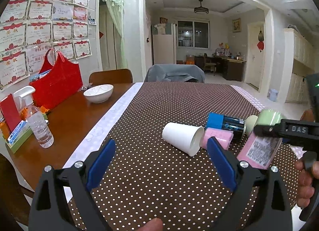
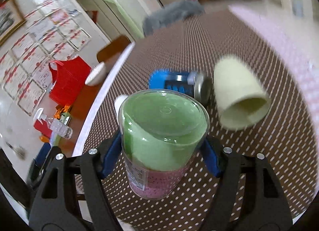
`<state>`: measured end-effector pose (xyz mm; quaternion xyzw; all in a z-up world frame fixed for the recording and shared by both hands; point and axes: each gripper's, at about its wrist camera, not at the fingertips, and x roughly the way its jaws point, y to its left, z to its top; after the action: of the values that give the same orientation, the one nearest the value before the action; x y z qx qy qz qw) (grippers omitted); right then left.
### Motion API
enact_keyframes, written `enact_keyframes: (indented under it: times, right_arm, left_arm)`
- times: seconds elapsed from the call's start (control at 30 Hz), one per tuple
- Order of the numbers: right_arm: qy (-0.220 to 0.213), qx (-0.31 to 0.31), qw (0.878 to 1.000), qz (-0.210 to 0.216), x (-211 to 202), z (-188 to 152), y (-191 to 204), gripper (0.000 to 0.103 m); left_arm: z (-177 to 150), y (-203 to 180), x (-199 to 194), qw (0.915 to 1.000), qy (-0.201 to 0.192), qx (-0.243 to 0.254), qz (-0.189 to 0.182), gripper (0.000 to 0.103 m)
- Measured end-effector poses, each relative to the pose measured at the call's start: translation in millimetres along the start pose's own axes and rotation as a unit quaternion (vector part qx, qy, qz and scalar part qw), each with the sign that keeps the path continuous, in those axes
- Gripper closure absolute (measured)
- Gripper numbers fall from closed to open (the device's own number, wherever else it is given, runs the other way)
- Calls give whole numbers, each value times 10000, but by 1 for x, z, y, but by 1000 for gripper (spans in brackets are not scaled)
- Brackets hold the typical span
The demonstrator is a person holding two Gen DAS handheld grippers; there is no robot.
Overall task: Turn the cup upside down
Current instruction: 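Turn the container green lid up and lower it with the right tool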
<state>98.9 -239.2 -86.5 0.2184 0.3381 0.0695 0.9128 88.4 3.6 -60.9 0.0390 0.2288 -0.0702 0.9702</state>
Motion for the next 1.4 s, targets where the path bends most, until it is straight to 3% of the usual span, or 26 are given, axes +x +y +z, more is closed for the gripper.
enact_keyframes:
  times: [0.13, 0.27, 0.97, 1.03, 1.1, 1.17, 1.4]
  right_arm:
    - [-788, -861, 9925, -352, -25, 0, 23, 33]
    - [-1075, -1468, 9812, -641, -22, -8, 40, 33]
    - [-647, -2035, 9717, -1013, 26, -32, 46, 31]
    - [-631, -1980, 9731, -991, 27, -33, 43, 26]
    - [-670, -1846, 9765, -886, 23, -34, 40, 11]
    - [-766, -1760, 9780, -818, 17, -34, 39, 6]
    - [-982, -1541, 9816, -559, -6, -32, 38, 6]
  left_arm:
    - [4, -3, -1, 10000, -35, -10, -60, 12]
    - [4, -6, -2, 9999, -53, -68, -125, 12]
    - [-6, 2, 5, 9996, 109, -247, -99, 12]
    - [-7, 1, 5, 9996, 111, -238, -102, 12]
    - [-7, 1, 5, 9996, 113, -238, -97, 12]
    - [-7, 2, 5, 9996, 115, -255, -89, 12]
    - [-5, -1, -1, 9997, 59, -227, -89, 12]
